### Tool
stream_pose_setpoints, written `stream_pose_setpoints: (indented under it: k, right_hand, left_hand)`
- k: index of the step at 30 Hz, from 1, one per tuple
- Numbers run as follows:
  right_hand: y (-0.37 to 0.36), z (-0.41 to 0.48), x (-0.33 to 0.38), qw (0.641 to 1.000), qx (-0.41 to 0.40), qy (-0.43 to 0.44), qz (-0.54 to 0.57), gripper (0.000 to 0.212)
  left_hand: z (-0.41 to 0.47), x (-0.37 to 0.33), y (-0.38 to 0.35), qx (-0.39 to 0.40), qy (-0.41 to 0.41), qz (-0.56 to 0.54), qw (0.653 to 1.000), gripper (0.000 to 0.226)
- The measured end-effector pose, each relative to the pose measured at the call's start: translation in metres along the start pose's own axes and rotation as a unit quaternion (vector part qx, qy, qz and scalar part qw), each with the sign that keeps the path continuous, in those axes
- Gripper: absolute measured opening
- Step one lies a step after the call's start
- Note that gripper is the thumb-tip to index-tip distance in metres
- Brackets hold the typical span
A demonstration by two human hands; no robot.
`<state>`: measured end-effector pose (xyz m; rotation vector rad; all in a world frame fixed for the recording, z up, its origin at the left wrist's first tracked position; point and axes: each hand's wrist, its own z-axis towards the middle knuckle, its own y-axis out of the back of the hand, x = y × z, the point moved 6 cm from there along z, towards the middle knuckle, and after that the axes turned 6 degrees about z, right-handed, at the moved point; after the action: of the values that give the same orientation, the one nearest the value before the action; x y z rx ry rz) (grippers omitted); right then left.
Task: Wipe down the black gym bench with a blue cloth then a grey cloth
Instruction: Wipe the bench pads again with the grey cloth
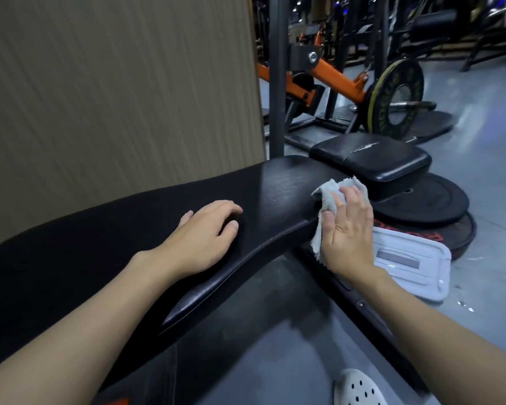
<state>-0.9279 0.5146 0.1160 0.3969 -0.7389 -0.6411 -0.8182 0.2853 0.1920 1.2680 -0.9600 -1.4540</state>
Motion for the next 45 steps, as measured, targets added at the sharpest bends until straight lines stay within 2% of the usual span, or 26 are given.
stream_pose_setpoints:
  k: [4,8,11,13,17,20,26,30,34,40,45]
  right_hand:
    - [0.005,0.037,-0.017,0.997,0.034,-0.069,-0.029,0.06]
    - [-0.013,0.083,-0.021,0.969,0.186,-0.058,-0.149,0.048]
    - [-0.039,0.109,-0.022,0.939,0.3,-0.07,-0.153,0.052]
    - [-0.055,0.124,-0.021,0.927,0.336,-0.079,-0.145,0.056]
    - [-0.084,0.152,-0.019,0.916,0.362,-0.106,-0.137,0.063]
    - [-0.108,0.17,-0.014,0.909,0.378,-0.103,-0.143,0.065]
    - [-0.149,0.185,0.015,0.895,0.413,-0.028,-0.167,0.079]
    - [-0.174,0.176,0.06,0.881,0.44,0.042,-0.167,0.065]
    - [-0.199,0.152,0.117,0.87,0.463,0.092,-0.144,0.065]
    - [-0.225,0.122,0.182,0.861,0.482,0.128,-0.103,0.051]
    - [-0.246,0.108,0.225,0.853,0.496,0.14,-0.086,0.052]
  left_hand:
    - [0.032,0.001,-0.004,0.007,-0.013,-0.004,1.0,0.035]
    - [0.059,0.029,0.0,0.0,-0.005,-0.015,1.0,0.035]
    - [0.075,0.055,0.008,-0.016,0.011,-0.002,1.0,0.035]
    - [0.08,0.075,0.012,-0.014,0.03,0.019,0.999,0.036]
    - [0.081,0.114,0.011,0.018,0.062,0.069,0.996,0.039]
    - [0.077,0.122,0.007,0.005,0.068,0.068,0.995,0.039]
    - [0.073,0.133,0.009,-0.004,0.054,0.036,0.998,0.041]
    - [0.055,0.149,0.021,-0.009,0.059,0.044,0.997,0.042]
    - [0.024,0.176,0.036,-0.011,0.094,0.062,0.994,0.042]
    - [-0.035,0.227,0.056,-0.021,0.146,0.082,0.986,0.043]
    - [-0.085,0.258,0.07,-0.041,0.174,0.087,0.98,0.044]
